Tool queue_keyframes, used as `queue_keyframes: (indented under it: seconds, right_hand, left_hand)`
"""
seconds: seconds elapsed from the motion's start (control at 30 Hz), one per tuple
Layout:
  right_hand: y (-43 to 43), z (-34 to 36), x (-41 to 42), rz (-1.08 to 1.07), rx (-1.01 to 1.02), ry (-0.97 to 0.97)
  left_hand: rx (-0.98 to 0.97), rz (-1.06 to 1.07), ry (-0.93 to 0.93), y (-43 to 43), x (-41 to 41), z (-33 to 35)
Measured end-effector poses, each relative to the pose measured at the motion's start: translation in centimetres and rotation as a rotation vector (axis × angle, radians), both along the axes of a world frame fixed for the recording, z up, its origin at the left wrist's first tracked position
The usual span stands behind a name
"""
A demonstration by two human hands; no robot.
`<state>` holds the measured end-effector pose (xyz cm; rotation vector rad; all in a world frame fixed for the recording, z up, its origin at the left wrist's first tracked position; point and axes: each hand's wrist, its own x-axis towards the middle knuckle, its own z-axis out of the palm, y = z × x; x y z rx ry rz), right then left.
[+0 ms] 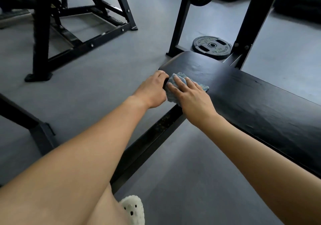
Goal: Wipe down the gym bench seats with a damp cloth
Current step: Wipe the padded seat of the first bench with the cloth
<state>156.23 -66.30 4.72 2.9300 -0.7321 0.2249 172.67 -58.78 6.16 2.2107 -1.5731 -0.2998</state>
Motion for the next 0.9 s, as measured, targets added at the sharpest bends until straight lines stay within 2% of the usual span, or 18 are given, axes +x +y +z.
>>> queue_keyframes:
  seconds: [0.2, 0.5, 0.7, 0.8, 0.9]
  right_hand:
    - [1.3, -0.6, -4.9, 0.079, -0.178, 0.031]
    - [0.1, -0.4, 2.4, 0.019, -0.055, -0.024]
    - [0.3, -1.2, -2.9, 0.074, -0.173, -0.01]
    - [1.0, -1.6, -5.6, 0.052, -0.235, -0.023]
    - [1.6, -1.6, -4.7, -0.018, -0.218, -0.067]
  left_hand:
    - [-0.037, -0.004, 0.061, 0.1, 1.5, -0.2]
    - [0.013, -0.016, 0.095, -0.4, 1.2, -0.9]
    - [0.064, -0.031, 0.061, -0.4, 0.6, -0.8]
    - [0.084, -0.039, 0.106, -0.6, 0.2, -0.7]
    - [0.071, -0.03, 0.172, -0.8, 0.1, -0.5]
